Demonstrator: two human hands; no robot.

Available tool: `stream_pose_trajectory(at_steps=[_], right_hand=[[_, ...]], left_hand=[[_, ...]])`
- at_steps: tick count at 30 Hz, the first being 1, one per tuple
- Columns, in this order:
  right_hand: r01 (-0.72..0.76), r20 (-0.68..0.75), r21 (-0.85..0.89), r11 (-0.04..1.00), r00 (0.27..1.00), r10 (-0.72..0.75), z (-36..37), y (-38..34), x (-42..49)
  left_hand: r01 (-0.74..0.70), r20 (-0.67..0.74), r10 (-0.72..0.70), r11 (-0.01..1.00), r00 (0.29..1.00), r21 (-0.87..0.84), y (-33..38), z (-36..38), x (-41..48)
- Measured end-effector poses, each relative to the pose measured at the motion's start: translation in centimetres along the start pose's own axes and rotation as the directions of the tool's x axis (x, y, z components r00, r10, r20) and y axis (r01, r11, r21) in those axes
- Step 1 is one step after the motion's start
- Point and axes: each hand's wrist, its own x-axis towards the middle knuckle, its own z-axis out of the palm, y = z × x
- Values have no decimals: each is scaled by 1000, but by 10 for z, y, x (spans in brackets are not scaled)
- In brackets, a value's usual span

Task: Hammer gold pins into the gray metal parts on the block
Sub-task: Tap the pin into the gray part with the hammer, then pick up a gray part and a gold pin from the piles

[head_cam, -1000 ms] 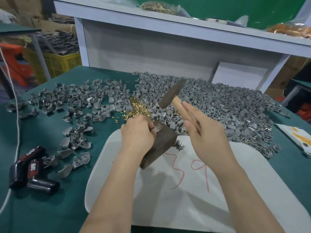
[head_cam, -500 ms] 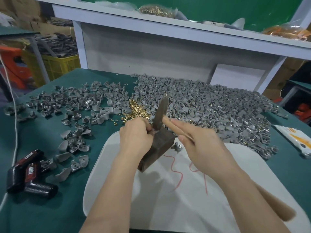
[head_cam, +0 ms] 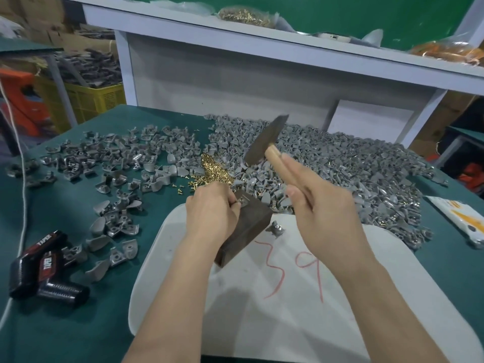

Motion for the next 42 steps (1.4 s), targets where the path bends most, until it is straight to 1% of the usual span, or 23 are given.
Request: stream_pose_trajectory(at_steps=[2,4,6,10,12,14,17,18,20,22,24,25,26,28,29,31,33,34,35,36,38,40,42], right_hand=[[-37,125,-32,999,991,41,4,-1,-4],[-80,238,-143,987,965,113,5,4,-4],[-150,234,-150,977,955,182,4,11,0],[-337,131,-9,941,933,335,16,40,14],[-477,162,84,875,873,460,28,54,22],[-603,257,191,774,792,554,41,65,27],[-666,345,163,728,730,590,52,76,27],[-654,348,117,747,732,586,52,78,27],[-577,297,-90,812,763,575,49,77,28],[-484,184,-222,846,832,524,45,72,30],[-360,87,-109,926,925,370,43,57,34],[-305,97,-15,952,948,305,43,47,38],[-277,156,72,958,952,264,44,38,42],[-291,322,173,941,920,226,51,24,51],[-304,333,212,929,916,224,54,20,57],[-338,166,268,902,939,303,58,22,77],[-438,-27,251,863,888,459,57,31,102],[-518,-36,186,835,845,533,58,36,113],[-579,-9,78,812,814,581,61,38,120],[-586,30,-37,810,809,587,67,37,124],[-446,136,-143,884,876,463,87,26,125],[-229,300,-72,971,923,240,114,4,121],[-72,470,-3,997,880,65,138,-21,118]], left_hand=[[-5,8,5,1000,1000,1,0,-1,1],[-4,8,4,1000,1000,1,-1,-1,1],[0,10,0,1000,1000,12,-1,-1,0],[-1,-5,1,999,1000,40,-1,0,1],[6,-8,-6,1000,1000,19,0,1,0],[4,-3,-4,1000,1000,15,1,1,0],[0,-20,-1,1000,1000,0,0,1,0],[0,-27,0,1000,1000,-15,0,0,1],[-13,-35,11,997,999,-72,0,1,1],[-35,-24,32,988,999,-148,1,2,0],[-64,-14,62,972,998,-227,3,3,0],[-79,-16,77,962,997,-261,3,3,0],[-91,-21,89,953,996,-288,4,4,1],[-108,-46,98,938,994,-331,5,3,1],[-107,-72,86,926,994,-363,5,3,1],[-68,-146,-1,883,989,-464,4,2,3],[-18,-228,-140,818,964,-574,2,0,6],[-6,-266,-205,781,942,-624,1,-1,8],[-3,-296,-268,736,917,-677,0,-3,9],[-5,-314,-328,684,891,-730,-1,-5,10],[-11,-312,-445,560,840,-828,-3,-8,11],[-32,-298,-548,442,781,-896,-7,-12,12],[-73,-294,-631,352,717,-933,-11,-16,14]])
